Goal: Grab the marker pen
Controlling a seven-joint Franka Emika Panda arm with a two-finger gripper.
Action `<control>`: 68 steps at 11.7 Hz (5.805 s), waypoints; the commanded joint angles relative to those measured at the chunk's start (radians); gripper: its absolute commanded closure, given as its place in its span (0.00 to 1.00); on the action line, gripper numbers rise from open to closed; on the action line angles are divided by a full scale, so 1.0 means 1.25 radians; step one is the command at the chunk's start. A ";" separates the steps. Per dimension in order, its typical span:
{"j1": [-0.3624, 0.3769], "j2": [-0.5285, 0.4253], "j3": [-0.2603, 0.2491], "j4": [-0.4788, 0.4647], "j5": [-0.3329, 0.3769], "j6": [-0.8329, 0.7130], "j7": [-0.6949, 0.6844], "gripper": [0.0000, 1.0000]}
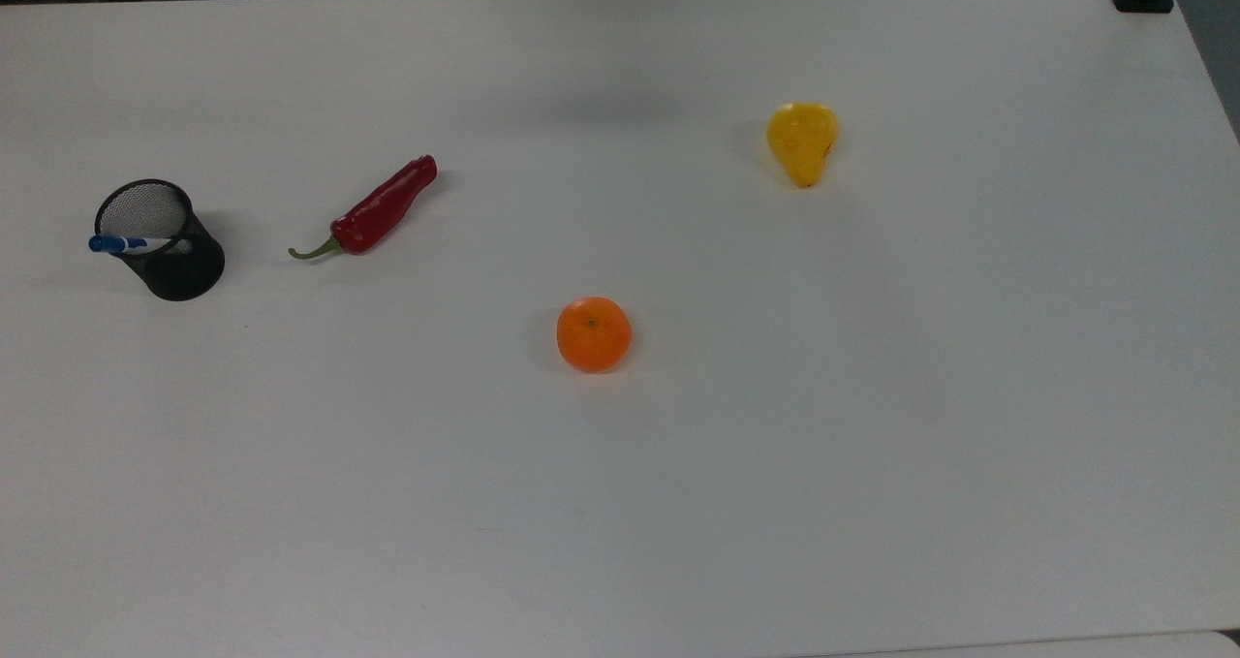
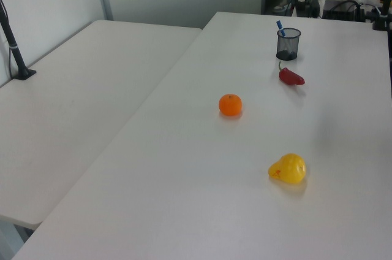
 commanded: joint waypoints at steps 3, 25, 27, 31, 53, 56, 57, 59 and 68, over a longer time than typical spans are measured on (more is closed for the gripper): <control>0.008 -0.016 -0.006 -0.017 -0.007 0.010 -0.014 0.00; -0.018 -0.007 -0.086 -0.017 -0.006 0.295 -0.017 0.00; -0.028 0.010 -0.104 -0.017 -0.006 0.354 -0.015 0.00; -0.028 0.032 -0.159 -0.063 0.002 0.475 -0.013 0.02; -0.105 0.296 -0.210 -0.135 -0.008 0.863 -0.080 0.52; -0.118 0.307 -0.210 -0.135 -0.009 0.882 -0.100 0.54; -0.125 0.311 -0.210 -0.135 -0.009 0.882 -0.119 0.54; -0.126 0.321 -0.210 -0.135 -0.009 0.882 -0.128 0.54; -0.132 0.366 -0.210 -0.131 -0.038 0.922 -0.128 0.66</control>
